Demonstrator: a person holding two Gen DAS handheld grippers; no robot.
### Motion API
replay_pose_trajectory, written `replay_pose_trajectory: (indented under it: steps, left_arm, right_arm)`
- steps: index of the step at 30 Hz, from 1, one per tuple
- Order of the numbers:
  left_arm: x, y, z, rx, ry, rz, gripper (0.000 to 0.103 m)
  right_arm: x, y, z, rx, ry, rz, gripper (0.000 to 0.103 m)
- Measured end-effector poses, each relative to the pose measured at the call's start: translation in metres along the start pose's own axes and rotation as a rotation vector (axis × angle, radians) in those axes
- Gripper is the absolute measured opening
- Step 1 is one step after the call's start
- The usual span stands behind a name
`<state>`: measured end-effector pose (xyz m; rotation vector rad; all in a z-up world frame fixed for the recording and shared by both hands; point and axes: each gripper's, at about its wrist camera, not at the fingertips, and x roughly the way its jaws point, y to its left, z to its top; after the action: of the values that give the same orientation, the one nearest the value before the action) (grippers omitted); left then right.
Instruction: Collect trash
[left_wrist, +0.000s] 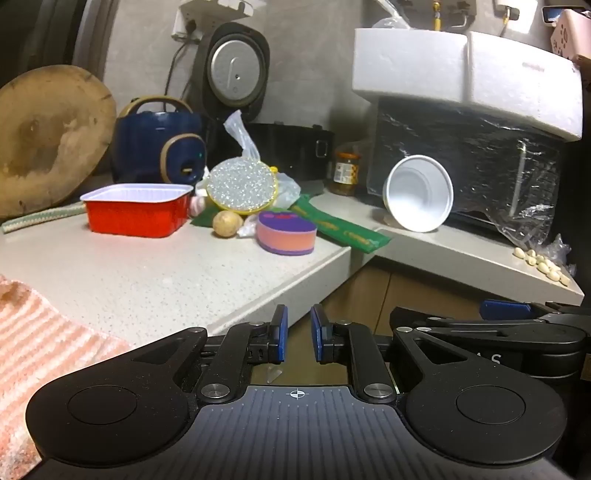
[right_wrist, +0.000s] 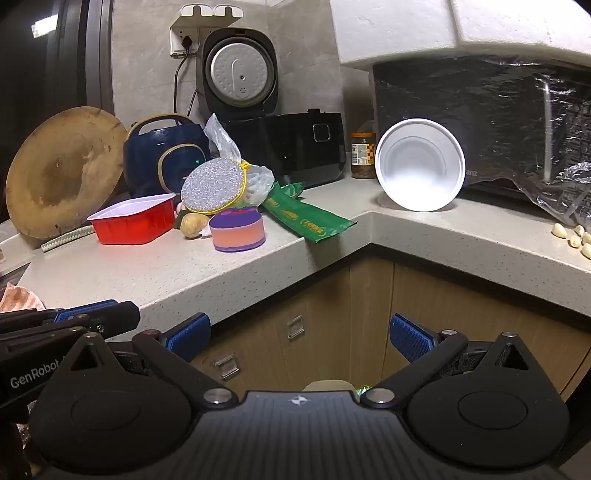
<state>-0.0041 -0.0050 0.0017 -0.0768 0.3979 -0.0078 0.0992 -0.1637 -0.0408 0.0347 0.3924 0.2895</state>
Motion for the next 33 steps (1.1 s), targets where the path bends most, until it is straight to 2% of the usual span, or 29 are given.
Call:
replay_pose_trajectory:
  steps: [33]
  left_arm:
    - [-0.0008, 0.0015, -0.005, -0.008, 0.003, -0.003, 0.017]
  right_arm:
    - [0.0012, -0.0011, -0.003, -0.004, 0.0, -0.013, 0.103]
